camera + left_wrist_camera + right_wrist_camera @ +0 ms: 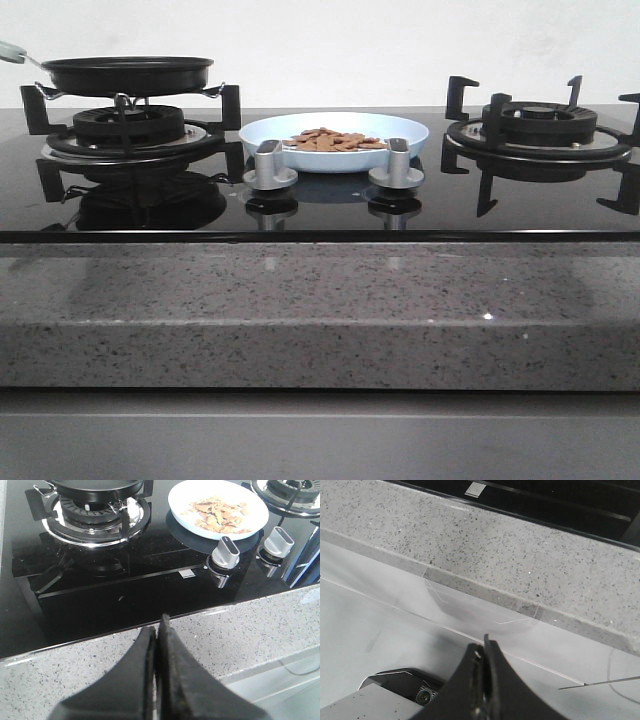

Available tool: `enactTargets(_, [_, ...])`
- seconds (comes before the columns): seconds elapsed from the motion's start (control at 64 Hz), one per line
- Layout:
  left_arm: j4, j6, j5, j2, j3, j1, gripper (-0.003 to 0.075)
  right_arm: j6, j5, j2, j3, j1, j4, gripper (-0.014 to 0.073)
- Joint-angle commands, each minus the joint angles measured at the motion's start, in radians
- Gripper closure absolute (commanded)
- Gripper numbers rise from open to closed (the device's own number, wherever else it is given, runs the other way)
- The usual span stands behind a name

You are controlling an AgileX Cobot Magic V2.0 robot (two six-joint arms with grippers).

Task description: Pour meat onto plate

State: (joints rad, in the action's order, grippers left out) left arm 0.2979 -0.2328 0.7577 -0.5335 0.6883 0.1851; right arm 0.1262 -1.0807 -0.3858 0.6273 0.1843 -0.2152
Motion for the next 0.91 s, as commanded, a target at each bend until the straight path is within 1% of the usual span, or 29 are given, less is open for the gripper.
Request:
enactTargets(0.0, [-0.022, 0.009, -0.128, 0.016, 0.006, 0.009, 0.0741, 0.001, 0.052, -0.009, 0.022, -0.008, -0.013, 0.0662])
enactTargets(0.047, [-0.022, 0.009, -0.154, 0.042, -0.019, 0.004, 0.0741, 0.001, 0.051, -0.009, 0.022, -0.008, -0.013, 0.0662])
enactTargets(0.172, [0.0, 0.009, -0.267, 0.165, -0.148, -0.043, 0.0741, 0.001, 0.051, -0.009, 0.022, -0.008, -0.013, 0.0662])
enactTargets(0.25, [0.004, 0.009, -0.307, 0.234, -0.221, -0.07, 0.0741, 0.001, 0.051, -0.009, 0.022, -0.008, -0.013, 0.0662])
enactTargets(0.438, [-0.002, 0.014, -0.448, 0.329, -0.391, -0.088, 0.0741, 0.001, 0.051, -0.009, 0.022, -0.008, -0.013, 0.0662])
enactTargets(0.5, [-0.043, 0.068, -0.469, 0.384, -0.43, -0.088, 0.0741, 0.001, 0.051, -0.009, 0.022, -0.008, -0.013, 0.0662])
enactTargets(0.578, [-0.151, 0.2, -0.474, 0.448, -0.475, -0.09, 0.0741, 0.001, 0.051, -0.009, 0.022, -0.008, -0.013, 0.0662])
enactTargets(0.609, [-0.174, 0.227, -0.479, 0.466, -0.491, -0.093, 0.0741, 0.001, 0.051, -0.009, 0.022, -0.008, -0.013, 0.0662])
enactTargets(0.75, [-0.192, 0.233, -0.592, 0.517, -0.576, -0.123, 0.0741, 0.001, 0.051, -0.009, 0.022, -0.008, -0.013, 0.0662])
enactTargets(0.891, [-0.192, 0.233, -0.741, 0.557, -0.663, -0.15, 0.0741, 0.001, 0.051, -0.009, 0.022, -0.008, -0.013, 0.0662])
